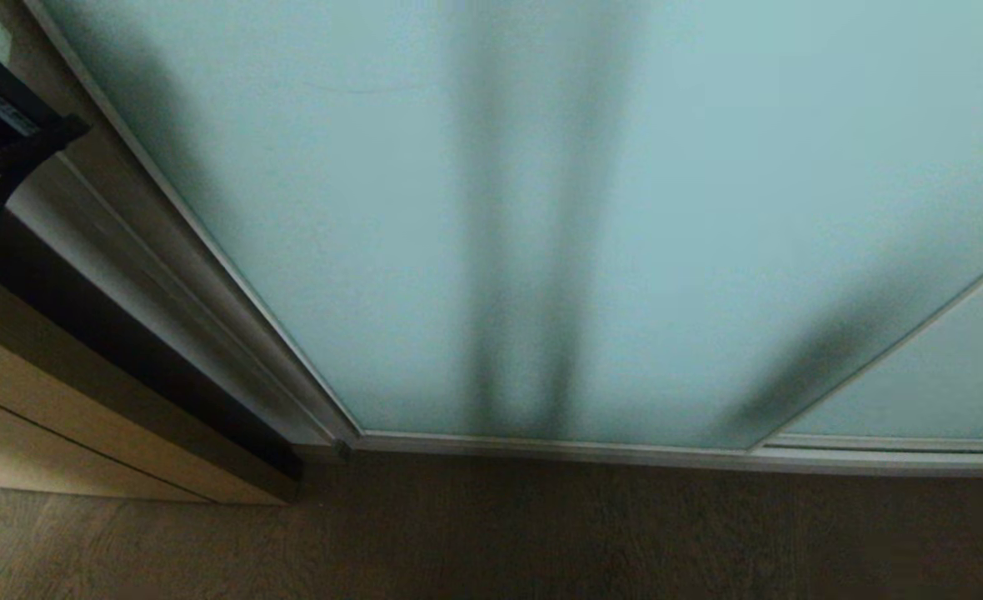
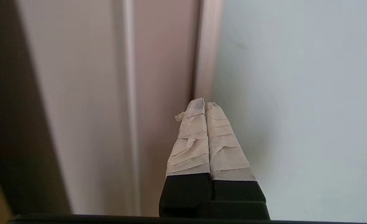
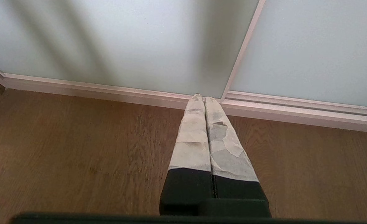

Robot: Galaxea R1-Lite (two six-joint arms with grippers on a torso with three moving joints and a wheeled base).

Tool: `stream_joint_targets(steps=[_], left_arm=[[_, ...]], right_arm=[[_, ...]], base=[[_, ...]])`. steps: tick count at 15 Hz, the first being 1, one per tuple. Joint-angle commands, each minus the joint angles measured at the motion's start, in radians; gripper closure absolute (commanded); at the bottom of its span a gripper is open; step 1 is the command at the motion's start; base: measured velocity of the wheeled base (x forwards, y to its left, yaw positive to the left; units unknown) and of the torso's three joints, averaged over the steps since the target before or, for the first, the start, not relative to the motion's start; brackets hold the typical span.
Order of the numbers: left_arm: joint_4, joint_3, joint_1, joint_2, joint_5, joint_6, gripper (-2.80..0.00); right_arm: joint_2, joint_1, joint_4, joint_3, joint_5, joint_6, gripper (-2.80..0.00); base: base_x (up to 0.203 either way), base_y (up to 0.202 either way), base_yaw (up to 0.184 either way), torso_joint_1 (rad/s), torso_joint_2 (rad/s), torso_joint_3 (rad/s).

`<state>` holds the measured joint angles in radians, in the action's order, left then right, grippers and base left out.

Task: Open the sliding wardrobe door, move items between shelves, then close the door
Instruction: Open the door

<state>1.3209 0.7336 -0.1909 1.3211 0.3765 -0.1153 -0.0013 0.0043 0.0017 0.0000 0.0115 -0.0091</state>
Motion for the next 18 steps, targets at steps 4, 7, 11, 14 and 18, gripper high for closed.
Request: stream_joint_targets(steps=[4,7,11,14,18], left_arm=[[0.012,0.008,0.005,0.061,0.060,0.003,0.00],[0.017,0.020,0.011,0.097,0.064,0.006,0.00],[0.020,0.046,0.019,0.155,0.074,0.008,0.00],[0.019,0.091,0.029,0.193,0.074,0.007,0.00],[0.018,0.169,0.041,0.265,0.071,0.009,0.00]], right_arm=[[0.000,0.000,0.000,0.002,0.001,0.000,0.00],[-0.001,0.000,0.000,0.002,0.001,0.000,0.00],[0.000,0.000,0.000,0.002,-0.001,0.000,0.00],[0.000,0.000,-0.001,0.002,0.000,0.000,0.00],[-0.002,0.000,0.000,0.002,0.001,0.000,0.00]], base=[[0.000,0.000,0.000,0.000,0.00,0.000],[0.000,0.000,0.000,0.000,0.00,0.000],[0.000,0.000,0.000,0.000,0.00,0.000],[0.000,0.000,0.000,0.000,0.00,0.000],[0.000,0.000,0.000,0.000,0.00,0.000]])
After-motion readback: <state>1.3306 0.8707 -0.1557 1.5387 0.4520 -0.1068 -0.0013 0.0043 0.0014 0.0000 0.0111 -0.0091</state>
